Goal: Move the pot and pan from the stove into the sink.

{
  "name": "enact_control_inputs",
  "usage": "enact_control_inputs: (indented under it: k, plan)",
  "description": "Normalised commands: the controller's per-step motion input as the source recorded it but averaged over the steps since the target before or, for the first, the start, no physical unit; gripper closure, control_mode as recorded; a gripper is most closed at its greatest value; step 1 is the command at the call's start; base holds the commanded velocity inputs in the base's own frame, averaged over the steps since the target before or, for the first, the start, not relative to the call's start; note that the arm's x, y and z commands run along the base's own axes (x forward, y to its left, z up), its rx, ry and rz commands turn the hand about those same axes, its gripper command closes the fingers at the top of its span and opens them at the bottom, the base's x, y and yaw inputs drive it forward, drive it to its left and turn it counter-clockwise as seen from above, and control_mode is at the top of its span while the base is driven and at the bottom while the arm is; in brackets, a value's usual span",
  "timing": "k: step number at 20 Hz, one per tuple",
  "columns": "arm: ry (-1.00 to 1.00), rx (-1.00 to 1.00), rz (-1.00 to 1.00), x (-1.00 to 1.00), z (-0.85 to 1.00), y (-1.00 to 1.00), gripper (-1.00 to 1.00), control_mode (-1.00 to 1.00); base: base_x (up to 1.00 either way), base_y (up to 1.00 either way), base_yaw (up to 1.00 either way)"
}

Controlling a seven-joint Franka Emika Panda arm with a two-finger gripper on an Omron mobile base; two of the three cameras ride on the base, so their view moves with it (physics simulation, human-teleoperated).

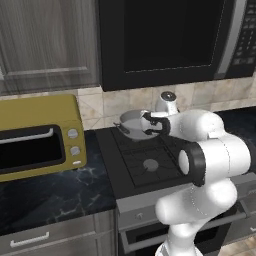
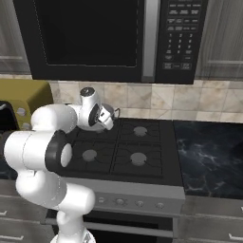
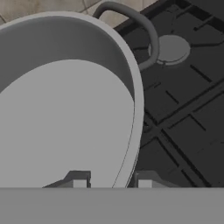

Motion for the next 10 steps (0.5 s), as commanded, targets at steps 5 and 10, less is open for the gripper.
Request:
enact_control_inputs:
  k: [5,10]
  plan:
    - [0.0,0.02,0.0,-0.74,0.48,-0.3,1.0,-1.0,0.0,0.0,0.0]
    - [-0.06,0.0,0.01,-0.94,0.34,-0.15,1.0,-1.0,0.0,0.0,0.0]
